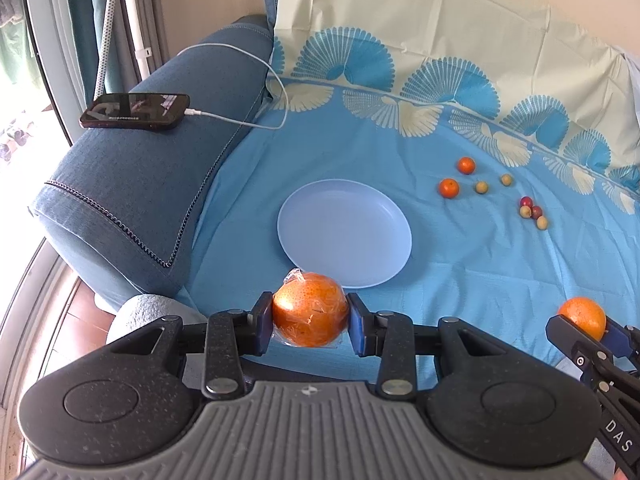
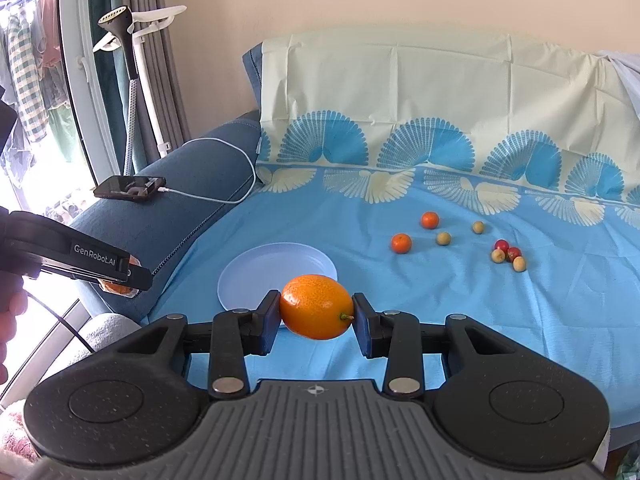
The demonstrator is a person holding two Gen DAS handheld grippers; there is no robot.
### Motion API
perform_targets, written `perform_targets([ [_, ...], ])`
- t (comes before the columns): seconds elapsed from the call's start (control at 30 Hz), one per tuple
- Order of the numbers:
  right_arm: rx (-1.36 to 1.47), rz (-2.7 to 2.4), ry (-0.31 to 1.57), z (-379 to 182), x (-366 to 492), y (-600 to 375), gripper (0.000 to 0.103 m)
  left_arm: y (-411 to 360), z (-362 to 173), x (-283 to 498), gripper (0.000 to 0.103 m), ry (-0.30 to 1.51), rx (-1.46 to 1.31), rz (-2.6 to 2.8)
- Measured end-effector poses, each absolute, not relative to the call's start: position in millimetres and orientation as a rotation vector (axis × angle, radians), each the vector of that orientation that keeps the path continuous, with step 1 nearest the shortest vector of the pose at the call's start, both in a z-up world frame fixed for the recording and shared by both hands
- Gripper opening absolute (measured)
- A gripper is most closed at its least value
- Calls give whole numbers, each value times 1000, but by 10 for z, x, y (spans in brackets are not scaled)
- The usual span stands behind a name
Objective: Organize fruits
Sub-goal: 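Carry the orange in the right tool while the left tool carries the wrapped orange to the plate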
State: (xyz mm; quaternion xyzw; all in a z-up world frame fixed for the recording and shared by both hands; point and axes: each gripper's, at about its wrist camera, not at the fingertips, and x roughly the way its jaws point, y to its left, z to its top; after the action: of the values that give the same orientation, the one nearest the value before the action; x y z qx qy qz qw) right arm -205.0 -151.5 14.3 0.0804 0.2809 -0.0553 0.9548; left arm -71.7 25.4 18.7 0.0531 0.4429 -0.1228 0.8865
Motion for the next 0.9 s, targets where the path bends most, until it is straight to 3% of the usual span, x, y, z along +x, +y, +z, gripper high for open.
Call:
perform_targets([
  [0.9, 167, -59, 760, -661, -466, -1645, 40, -208, -607, 768, 42, 1035, 186, -211],
])
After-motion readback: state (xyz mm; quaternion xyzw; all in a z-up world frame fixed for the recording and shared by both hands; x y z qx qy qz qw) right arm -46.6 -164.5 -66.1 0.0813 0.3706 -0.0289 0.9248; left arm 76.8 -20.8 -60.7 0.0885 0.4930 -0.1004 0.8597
